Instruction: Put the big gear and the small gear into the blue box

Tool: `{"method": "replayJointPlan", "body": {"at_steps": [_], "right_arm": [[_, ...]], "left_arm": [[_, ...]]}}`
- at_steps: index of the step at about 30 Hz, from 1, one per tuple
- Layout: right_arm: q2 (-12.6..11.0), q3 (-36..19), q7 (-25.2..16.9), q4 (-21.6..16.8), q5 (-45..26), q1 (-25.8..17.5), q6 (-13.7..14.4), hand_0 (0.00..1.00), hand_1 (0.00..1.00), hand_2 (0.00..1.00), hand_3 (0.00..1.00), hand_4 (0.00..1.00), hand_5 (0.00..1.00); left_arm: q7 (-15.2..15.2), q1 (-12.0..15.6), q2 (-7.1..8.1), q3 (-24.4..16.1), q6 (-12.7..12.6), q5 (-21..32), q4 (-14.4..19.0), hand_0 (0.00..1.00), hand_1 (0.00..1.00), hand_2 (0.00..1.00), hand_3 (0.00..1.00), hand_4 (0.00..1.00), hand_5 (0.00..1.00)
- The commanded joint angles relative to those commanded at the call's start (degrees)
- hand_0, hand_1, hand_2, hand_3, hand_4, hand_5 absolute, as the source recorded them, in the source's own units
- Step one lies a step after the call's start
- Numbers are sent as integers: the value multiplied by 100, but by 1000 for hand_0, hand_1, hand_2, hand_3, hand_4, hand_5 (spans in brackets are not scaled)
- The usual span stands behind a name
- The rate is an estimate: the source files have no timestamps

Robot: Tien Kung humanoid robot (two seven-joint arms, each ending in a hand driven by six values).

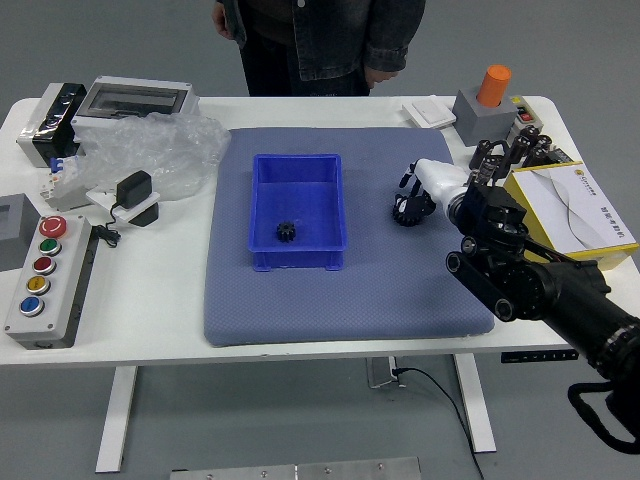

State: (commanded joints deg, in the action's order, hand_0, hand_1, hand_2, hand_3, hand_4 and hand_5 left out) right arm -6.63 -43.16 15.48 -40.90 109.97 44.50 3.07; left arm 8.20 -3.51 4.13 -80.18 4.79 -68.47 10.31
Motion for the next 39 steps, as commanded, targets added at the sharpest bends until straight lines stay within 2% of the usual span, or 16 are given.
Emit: {"method": "replayJointPlan", "body": {"at_steps": [6,11,12,17,18,27,29,39], "right_arm": [[-14,-25,4,-30,-14,-4,-23,709,526,571,633,510,236],[-60,-158,140,-162,-47,-6,-243,709,526,571,633,510,236],[-71,-190,187,-211,-52,-5,-294,680,614,720,784,662,319],[-122,-320,459,-490,-68,-4,-547,680,614,720,784,662,319],[-128,-330,507,-537,-72,-5,-589,728,675,805,871,782,424],[-121,-314,752,-694,-90,-43,-799,742,690,836,902,796,437],[-109,-298,763,-670,-80,-58,-808,752,711,860,916,810,447],[-72,-81,733,-510,74,-102,-738,738,698,847,899,809,444]], "left_arm": [[1,2,-2,-8,3,-15,0,730,680,710,707,448,21],[3,12,2,-8,2,-17,0,730,680,710,707,448,21],[3,15,3,-8,1,-17,0,730,680,708,706,443,19],[2,15,5,-13,3,-22,0,730,680,708,706,443,19],[2,14,4,-15,4,-24,0,731,680,709,707,441,22],[3,9,3,-18,4,-26,0,731,680,711,708,441,22],[4,9,1,-15,3,-23,0,731,680,710,707,440,23],[4,5,-8,-11,4,-25,0,731,681,710,709,437,23]]}}
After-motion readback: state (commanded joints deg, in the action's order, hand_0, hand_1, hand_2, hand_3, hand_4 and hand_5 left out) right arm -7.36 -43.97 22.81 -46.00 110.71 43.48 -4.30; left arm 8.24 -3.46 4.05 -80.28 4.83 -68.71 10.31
